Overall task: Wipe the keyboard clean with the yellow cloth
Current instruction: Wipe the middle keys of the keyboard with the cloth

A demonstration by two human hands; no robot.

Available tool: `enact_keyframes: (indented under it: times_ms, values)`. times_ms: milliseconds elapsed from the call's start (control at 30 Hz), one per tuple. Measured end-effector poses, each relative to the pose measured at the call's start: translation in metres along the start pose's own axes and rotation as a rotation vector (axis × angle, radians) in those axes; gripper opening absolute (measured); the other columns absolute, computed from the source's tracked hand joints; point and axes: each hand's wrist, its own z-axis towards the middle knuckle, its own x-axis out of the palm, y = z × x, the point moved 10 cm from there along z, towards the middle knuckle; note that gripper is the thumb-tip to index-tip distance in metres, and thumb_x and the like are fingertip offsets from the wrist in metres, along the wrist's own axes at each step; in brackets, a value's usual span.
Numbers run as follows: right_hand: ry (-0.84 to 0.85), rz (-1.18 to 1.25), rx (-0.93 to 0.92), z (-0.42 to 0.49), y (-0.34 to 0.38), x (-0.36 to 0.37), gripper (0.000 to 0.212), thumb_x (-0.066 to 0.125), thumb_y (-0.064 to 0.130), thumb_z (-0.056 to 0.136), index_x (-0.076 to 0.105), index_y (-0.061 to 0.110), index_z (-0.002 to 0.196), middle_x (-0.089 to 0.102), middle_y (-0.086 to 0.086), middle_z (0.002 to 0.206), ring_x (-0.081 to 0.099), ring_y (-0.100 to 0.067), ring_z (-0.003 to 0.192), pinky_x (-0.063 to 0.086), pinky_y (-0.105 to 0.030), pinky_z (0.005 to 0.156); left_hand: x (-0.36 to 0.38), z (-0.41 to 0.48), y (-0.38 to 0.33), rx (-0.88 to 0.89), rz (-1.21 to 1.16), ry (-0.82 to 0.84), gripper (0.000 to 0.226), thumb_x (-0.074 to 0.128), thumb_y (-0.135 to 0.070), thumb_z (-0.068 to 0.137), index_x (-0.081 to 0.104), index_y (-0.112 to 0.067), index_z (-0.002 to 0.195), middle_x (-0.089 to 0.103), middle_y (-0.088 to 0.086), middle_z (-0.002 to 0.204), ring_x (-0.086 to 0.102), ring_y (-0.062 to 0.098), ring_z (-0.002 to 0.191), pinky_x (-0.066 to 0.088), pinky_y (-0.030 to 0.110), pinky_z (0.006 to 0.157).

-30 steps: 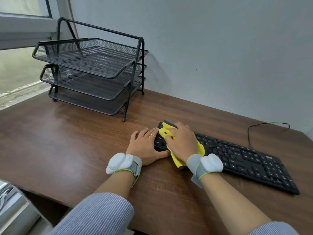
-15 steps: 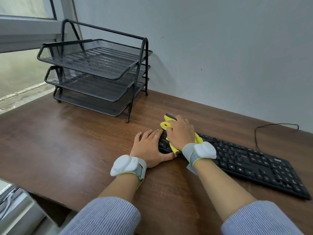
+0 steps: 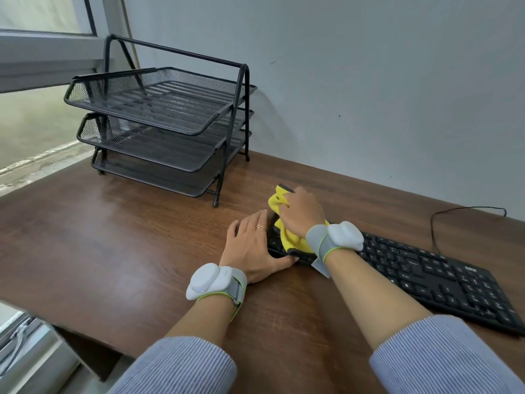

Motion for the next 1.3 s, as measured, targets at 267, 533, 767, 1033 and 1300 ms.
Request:
enact_keyframes:
  times_ms: [267,533,767,1033,1300]
  values:
    - [-0.001,-0.190,-0.170,0.002,0.042,0.018,0.032,0.041,0.024,0.087,0.061,0.005,0.101,0.048,-0.008,0.122,0.040,-0.032,0.110,0.034,-0.041,0.089,0.003,0.001,0.011,-0.091,-0.040,0.030,0.125,0.051,-0.084,0.057,0.003,-0.012,0.148,0.010,0.003,0.157,0.010,0.018,0.143,0.008,0.045,0.115]
    - [-0.017,0.034,-0.208,-0.038,0.036,0.017,0.032,0.044,0.023,0.086,0.067,0.005,0.099,0.051,-0.007,0.129,0.040,-0.032,0.107,0.035,-0.040,0.094,0.003,0.003,0.012,-0.103,-0.062,0.032,0.122,0.059,-0.073,0.062,-0.001,-0.011,0.148,0.008,0.002,0.157,0.010,0.018,0.143,0.009,0.046,0.115]
    - [-0.034,0.118,-0.248,-0.079,0.014,0.007,0.027,0.046,0.023,0.086,0.070,0.014,0.095,0.049,-0.003,0.133,0.040,-0.029,0.111,0.027,-0.039,0.095,0.002,0.004,0.010,-0.041,-0.061,0.042,0.094,0.050,-0.071,0.062,0.027,-0.027,0.142,0.030,-0.008,0.149,0.015,0.016,0.141,0.004,0.052,0.114]
    - [-0.094,0.036,-0.191,-0.091,-0.004,-0.001,0.030,0.048,0.030,0.085,0.065,0.032,0.110,0.047,-0.003,0.130,0.039,-0.029,0.114,0.029,-0.041,0.092,0.004,0.004,0.003,-0.003,-0.004,0.063,0.091,0.051,-0.079,0.061,0.041,-0.027,0.136,0.046,-0.009,0.141,0.015,0.011,0.141,-0.004,0.050,0.115]
    - [-0.146,0.100,-0.213,-0.095,-0.020,-0.010,0.024,0.055,0.027,0.082,0.073,0.030,0.097,0.052,-0.001,0.123,0.042,-0.025,0.110,0.030,-0.036,0.087,0.001,0.002,0.004,-0.019,-0.021,0.043,0.104,0.045,-0.088,0.051,0.042,-0.028,0.136,0.048,-0.009,0.139,0.016,0.009,0.140,-0.004,0.049,0.115]
